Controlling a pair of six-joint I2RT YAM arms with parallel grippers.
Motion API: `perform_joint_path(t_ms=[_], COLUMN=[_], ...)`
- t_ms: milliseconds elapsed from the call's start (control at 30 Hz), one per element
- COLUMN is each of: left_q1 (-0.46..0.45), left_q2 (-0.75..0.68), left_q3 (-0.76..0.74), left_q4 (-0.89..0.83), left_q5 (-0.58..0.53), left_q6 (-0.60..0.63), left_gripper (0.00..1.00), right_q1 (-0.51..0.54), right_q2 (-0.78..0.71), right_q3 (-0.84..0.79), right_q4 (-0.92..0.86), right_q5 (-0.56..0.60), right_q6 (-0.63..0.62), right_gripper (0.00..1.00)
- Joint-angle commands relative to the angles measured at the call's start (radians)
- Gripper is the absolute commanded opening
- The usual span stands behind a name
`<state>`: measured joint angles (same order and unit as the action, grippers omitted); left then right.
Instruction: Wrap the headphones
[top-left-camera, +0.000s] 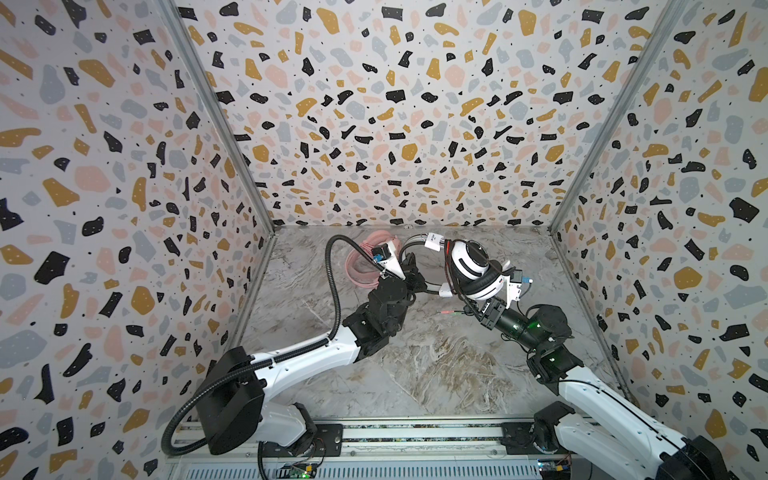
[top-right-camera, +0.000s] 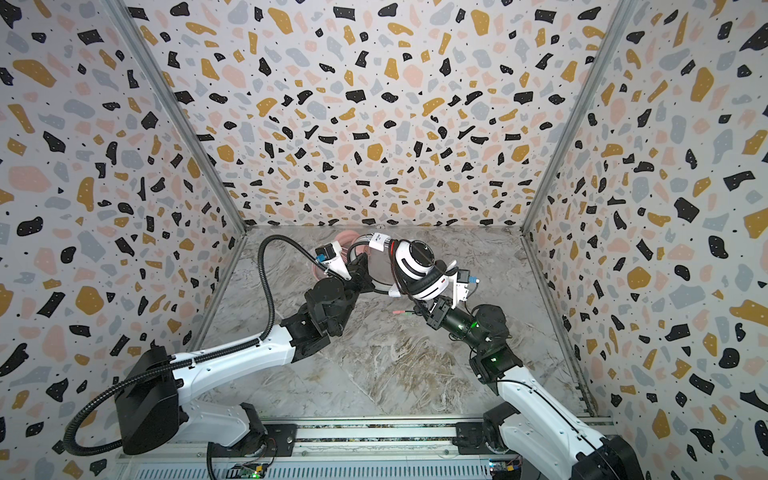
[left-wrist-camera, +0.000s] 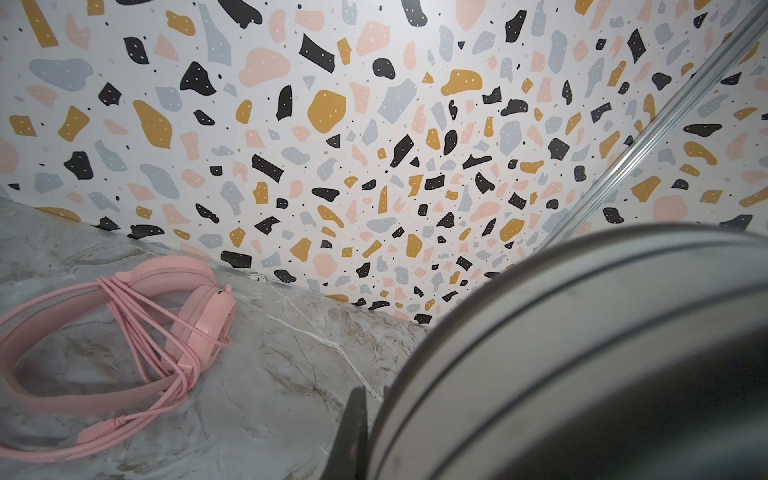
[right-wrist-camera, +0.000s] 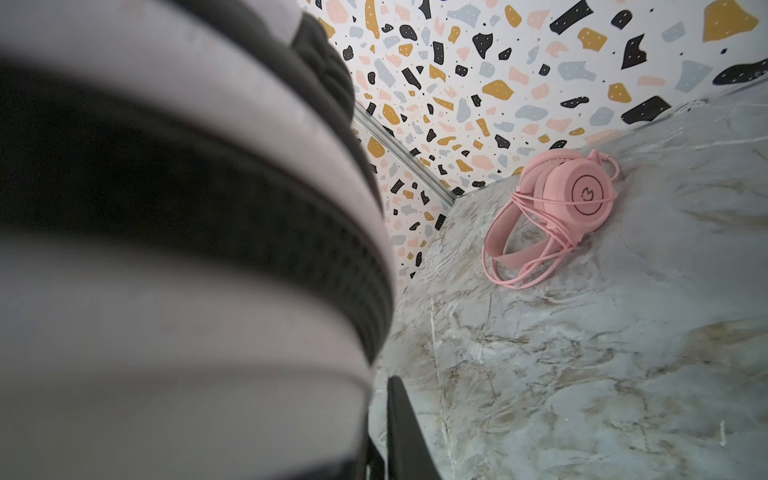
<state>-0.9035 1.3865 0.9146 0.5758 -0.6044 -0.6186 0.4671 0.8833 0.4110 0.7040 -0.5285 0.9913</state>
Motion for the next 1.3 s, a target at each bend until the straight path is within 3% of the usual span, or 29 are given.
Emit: perform_joint_path(t_ms=[0, 233, 467, 733, 867, 1267], left_q1=[0.000, 0.002, 0.002, 0.001, -0.002, -0.151], left_q2=[-0.013, -0.016, 0.015, 0.075, 0.062, 0.056], left_q3=[-0.002, 0.028, -0.088, -0.076, -0.137, -0.195], left_q4=[0.143, 0.086, 0.146, 0.132, 0.129, 0.029], left_q5=[-0.004, -0.043, -0.056, 0.044, 0.061, 0.072], left_q6=[-0.016, 0.048, -0.003, -0.044, -0.066, -0.062], left_gripper=[0.00, 0.00, 0.00, 0.00, 0.00, 0.00], right_q1=[0.021, 0.024, 0.028, 0.025, 0.025, -0.012], right_q2=[0.002, 0.003, 0.030, 0.119, 0.119, 0.061], right_q3=[0.077, 0.108, 0.052, 0.100, 0.044, 0.061], right_q4=[0.110, 0.061, 0.241, 0.384, 0.472, 0.141], right_q5=[-0.047, -0.119, -0.154, -0.177, -0.156, -0.078], right_q6=[0.047, 0.041, 0.174, 0.267, 0.317, 0.127], right_gripper=[0.11, 0.12, 0.14, 0.14, 0.14, 0.14])
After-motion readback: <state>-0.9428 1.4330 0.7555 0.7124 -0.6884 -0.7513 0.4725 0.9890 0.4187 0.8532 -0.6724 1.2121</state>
